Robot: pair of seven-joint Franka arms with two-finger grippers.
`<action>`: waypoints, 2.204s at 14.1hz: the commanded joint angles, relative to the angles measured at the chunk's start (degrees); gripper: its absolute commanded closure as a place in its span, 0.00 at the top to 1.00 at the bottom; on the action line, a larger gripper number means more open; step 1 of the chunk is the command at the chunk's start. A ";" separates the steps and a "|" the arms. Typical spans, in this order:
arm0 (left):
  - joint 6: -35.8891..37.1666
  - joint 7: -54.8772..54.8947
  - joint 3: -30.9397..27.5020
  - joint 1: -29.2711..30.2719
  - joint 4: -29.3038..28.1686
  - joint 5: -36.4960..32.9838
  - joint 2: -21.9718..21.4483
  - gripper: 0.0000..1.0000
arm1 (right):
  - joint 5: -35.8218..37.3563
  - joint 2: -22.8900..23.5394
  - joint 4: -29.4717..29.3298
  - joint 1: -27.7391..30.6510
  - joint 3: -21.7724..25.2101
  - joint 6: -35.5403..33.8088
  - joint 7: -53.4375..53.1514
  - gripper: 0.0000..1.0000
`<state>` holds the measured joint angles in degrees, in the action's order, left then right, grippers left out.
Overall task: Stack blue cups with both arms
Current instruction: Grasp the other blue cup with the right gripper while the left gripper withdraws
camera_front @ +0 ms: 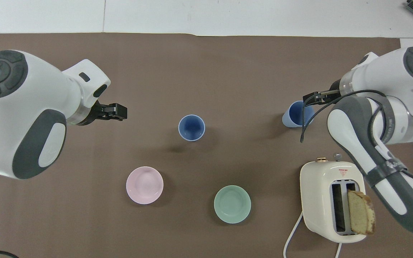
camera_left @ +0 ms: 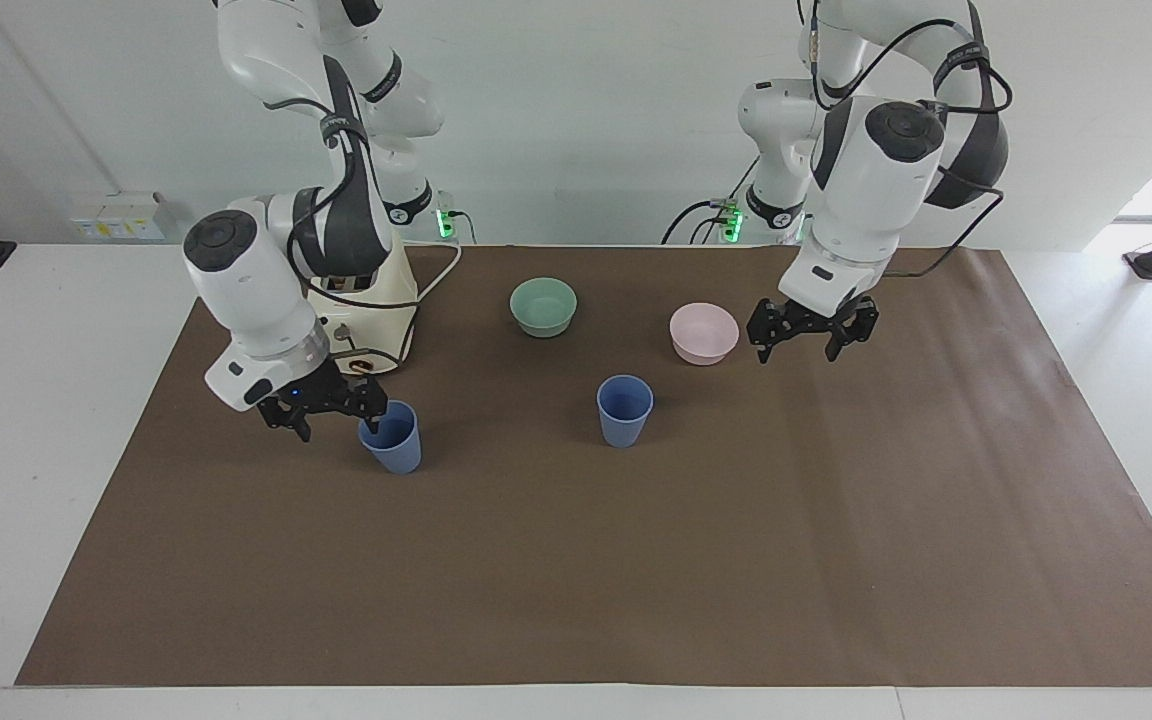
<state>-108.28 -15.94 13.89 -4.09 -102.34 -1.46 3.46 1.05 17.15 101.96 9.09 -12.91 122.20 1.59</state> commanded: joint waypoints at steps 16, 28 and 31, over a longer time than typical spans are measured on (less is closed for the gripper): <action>15.38 12.60 -1.06 9.98 9.17 0.31 -6.36 1.00 | -0.70 -0.10 4.56 0.58 -0.10 2.43 4.39 0.00; 20.39 13.21 -1.68 11.12 4.95 3.30 -9.52 1.00 | -0.70 0.25 -13.18 -5.30 -3.53 -10.74 -15.27 0.00; 19.86 13.21 -4.75 8.31 4.95 3.30 -9.52 1.00 | -0.78 0.52 -16.61 -10.22 -3.61 -12.77 -22.75 0.00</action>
<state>-87.66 -3.66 11.41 6.09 -95.59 1.01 -4.36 0.44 16.83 88.59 0.92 -16.35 111.46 -17.14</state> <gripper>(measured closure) 0.000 0.947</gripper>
